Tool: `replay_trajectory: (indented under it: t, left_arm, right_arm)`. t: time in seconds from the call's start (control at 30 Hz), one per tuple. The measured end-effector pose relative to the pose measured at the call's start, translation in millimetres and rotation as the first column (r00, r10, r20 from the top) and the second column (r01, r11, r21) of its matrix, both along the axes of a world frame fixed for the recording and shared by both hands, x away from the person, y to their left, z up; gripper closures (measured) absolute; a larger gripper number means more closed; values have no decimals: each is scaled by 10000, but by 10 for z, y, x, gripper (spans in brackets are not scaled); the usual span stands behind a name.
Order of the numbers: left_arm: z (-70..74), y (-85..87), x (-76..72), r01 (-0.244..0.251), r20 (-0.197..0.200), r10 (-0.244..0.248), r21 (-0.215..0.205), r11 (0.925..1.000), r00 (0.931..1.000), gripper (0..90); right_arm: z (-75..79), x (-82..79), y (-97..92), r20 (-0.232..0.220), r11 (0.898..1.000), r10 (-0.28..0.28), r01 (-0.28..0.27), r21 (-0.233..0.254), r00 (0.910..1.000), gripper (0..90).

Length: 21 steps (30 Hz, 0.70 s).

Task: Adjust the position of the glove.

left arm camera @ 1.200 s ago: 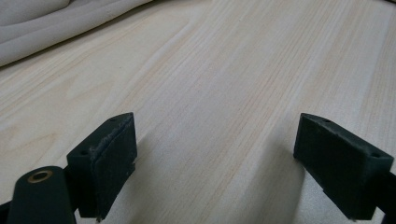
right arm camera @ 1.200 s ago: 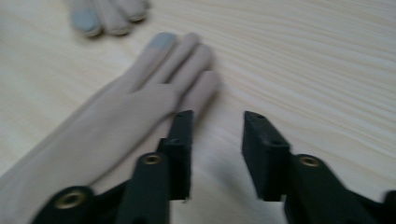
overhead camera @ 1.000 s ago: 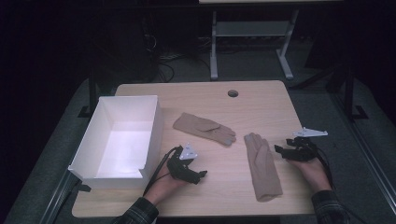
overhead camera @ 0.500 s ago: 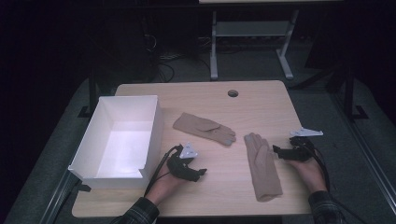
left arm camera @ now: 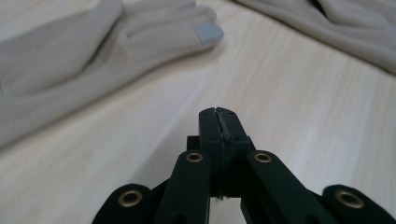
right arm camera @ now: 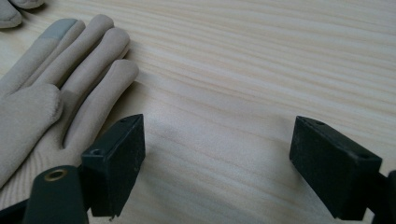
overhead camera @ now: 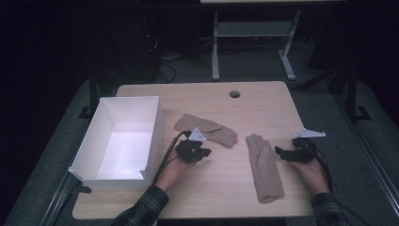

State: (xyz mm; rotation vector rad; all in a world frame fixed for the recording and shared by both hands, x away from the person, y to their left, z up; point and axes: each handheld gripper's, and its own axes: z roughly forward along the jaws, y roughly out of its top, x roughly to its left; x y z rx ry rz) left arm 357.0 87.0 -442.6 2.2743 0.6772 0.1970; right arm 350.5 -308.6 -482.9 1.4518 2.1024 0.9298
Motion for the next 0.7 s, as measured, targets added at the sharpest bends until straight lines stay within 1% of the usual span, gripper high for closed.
replay_trajectory:
  t: [0.03,0.07,0.1,0.17,0.23,0.33,0.37,0.4,0.47,0.5,0.53,0.6,0.63,0.7]
  left_arm:
    - [0,0,0,0,0,0,0,10000,10000,894]
    - [14,-50,64,44,128,-45,57,10000,9999,894]
    - [16,-73,97,43,186,-43,26,10000,9998,894]
    - [17,-135,178,84,177,-83,-52,10000,9998,894]
    - [8,-195,248,143,278,-142,-32,9999,9995,894]
    - [-5,-267,337,266,300,-263,-101,9996,9992,894]
    - [-7,-329,394,309,256,-305,-161,9994,9992,894]
    - [-7,-329,394,309,256,-305,-161,9994,9992,894]
    - [-8,-401,443,373,367,-370,-90,9993,9986,894]
    - [-13,-442,464,439,301,-434,-146,9989,9986,894]
    - [-19,-493,485,525,380,-521,-93,9986,9979,894]
    - [-45,-581,506,545,296,-539,-187,9983,9981,894]
    - [-61,-620,518,612,341,-609,-73,9981,9976,893]
    - [-108,-692,532,710,285,-714,165,9973,9970,894]
  right_arm:
    - [0,0,0,0,10000,0,0,0,10000,179]
    - [-1,0,0,3,10000,1,-1,0,10000,179]
    - [0,0,0,3,10000,0,0,3,10000,179]
    - [0,0,0,3,10000,0,0,5,10000,179]
    - [0,0,0,-1,10000,-1,1,4,10000,179]
    - [-2,1,-2,13,10000,-22,22,5,10000,178]
    - [-1,1,-2,9,10000,-34,34,5,10000,178]
    - [-1,1,-2,9,10000,-34,34,5,10000,178]
    - [-2,1,-2,13,10000,-31,31,3,10000,179]
    - [-1,1,-2,7,10000,-38,38,7,10000,179]
    - [-2,2,-3,17,10000,-27,27,-1,10000,179]
    - [-2,2,-4,21,10000,-31,31,-1,10000,179]
    - [-2,2,-4,22,10000,-34,34,-4,10000,179]
    - [-2,2,-4,23,10000,-37,37,-6,10000,179]
